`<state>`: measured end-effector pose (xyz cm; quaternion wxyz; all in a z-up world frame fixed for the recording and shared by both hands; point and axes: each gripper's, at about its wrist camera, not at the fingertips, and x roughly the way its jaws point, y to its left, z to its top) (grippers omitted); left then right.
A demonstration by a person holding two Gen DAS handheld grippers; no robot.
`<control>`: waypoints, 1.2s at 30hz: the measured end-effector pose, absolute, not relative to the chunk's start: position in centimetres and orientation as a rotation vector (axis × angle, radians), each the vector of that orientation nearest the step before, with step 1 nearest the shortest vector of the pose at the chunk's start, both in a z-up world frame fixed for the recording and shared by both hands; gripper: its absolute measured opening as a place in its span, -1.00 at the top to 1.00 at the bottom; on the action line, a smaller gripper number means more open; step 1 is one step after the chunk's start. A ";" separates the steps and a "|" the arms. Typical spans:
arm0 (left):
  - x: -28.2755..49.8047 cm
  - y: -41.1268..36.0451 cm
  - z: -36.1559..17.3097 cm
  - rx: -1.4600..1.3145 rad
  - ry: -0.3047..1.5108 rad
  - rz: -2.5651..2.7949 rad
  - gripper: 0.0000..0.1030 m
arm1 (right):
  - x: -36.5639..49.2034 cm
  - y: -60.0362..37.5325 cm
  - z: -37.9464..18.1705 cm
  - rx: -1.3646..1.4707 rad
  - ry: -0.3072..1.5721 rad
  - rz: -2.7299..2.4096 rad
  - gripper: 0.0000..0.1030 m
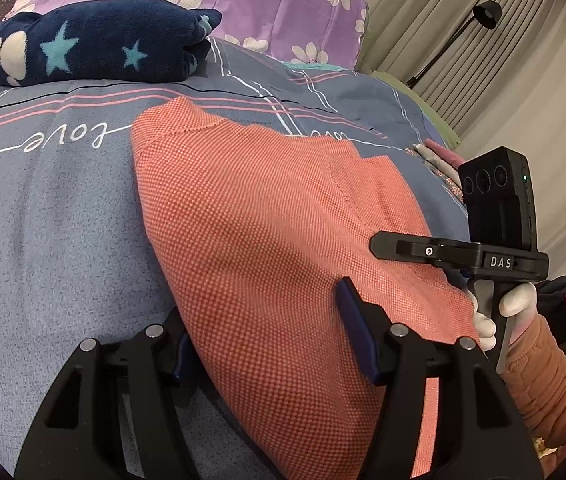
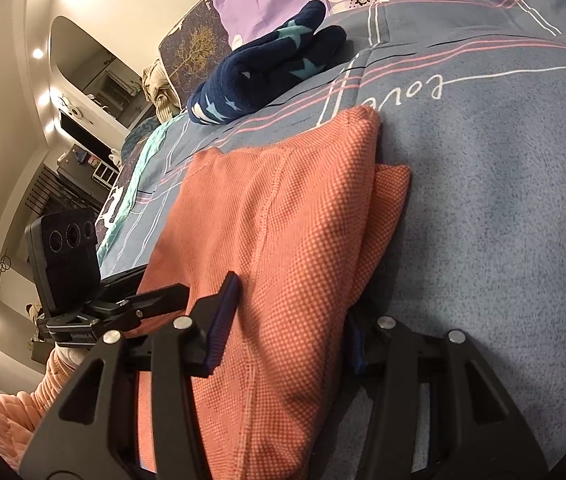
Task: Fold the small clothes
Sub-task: 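Slide the right tool's fingers under the folded coral shirt's end, then grasp the shirt end with the right tool and lift it up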
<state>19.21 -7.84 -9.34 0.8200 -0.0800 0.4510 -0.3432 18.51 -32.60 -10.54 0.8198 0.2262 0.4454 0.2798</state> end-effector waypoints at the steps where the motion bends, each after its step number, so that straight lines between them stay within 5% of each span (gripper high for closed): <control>1: 19.3 -7.9 -9.3 -0.170 0.960 -0.732 -0.20 | 18.6 -32.5 -10.5 0.477 0.947 0.593 0.09; 16: 18.5 -9.6 -8.6 -0.050 0.931 -0.652 0.09 | 17.3 -30.6 -9.5 0.315 0.901 0.478 0.28; 21: 17.0 -10.3 -6.1 -0.012 0.893 -0.613 0.47 | 14.3 -28.0 -5.9 0.155 0.811 0.349 0.59; 36: 12.1 -15.9 7.0 0.177 0.576 -0.702 0.49 | 6.0 -32.9 6.1 0.129 0.425 0.223 0.61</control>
